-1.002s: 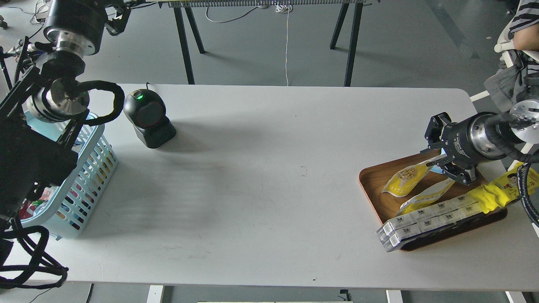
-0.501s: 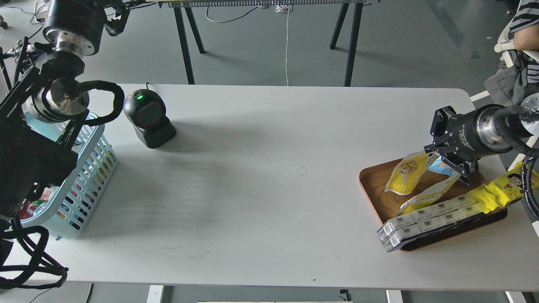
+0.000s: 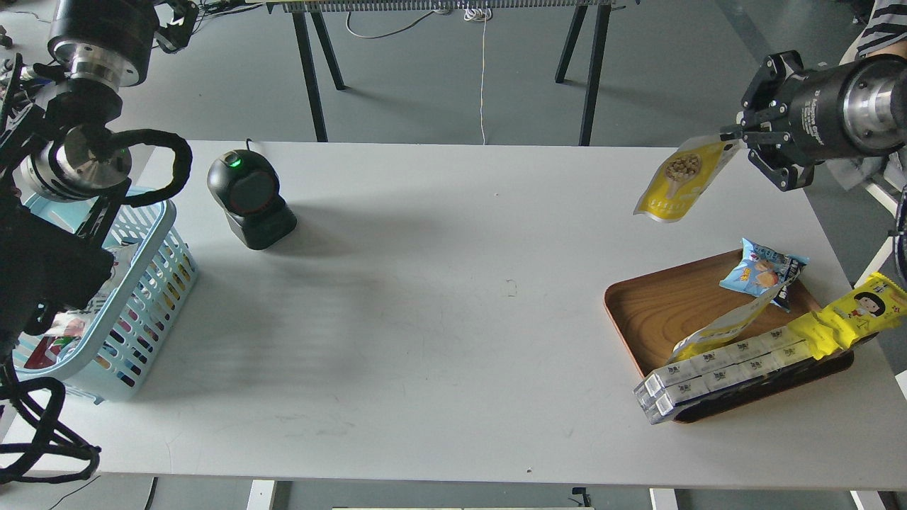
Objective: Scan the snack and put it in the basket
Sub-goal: 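Grasp the yellow snack packet and lift it out of the tray, then carry the packet toward the scanner and set it on the table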
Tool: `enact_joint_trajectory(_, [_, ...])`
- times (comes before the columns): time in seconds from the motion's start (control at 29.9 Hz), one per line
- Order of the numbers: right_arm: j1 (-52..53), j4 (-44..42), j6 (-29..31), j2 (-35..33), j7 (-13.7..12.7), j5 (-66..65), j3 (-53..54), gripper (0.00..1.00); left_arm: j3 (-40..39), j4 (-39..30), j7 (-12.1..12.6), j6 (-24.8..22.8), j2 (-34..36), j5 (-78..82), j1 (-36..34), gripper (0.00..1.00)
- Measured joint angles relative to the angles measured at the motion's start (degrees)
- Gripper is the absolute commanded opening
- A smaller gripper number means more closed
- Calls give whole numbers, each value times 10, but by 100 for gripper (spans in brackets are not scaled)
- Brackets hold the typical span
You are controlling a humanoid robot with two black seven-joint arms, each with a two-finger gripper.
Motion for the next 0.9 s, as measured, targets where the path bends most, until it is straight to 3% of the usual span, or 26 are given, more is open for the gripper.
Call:
enact_joint_trajectory(0.23, [-9,-5,-32,81,34,18,53,0,0,0,2,1,1,0,0,100])
enact_joint_trajectory(0.6, [-180,-108,-79,255,58,17,200,0,0,0,5,1,0,-1,-1,100])
enact_joint_trajectory(0.9, [-236,-164,-82,376,69,11,237,0,0,0,5,1,0,-1,0,100])
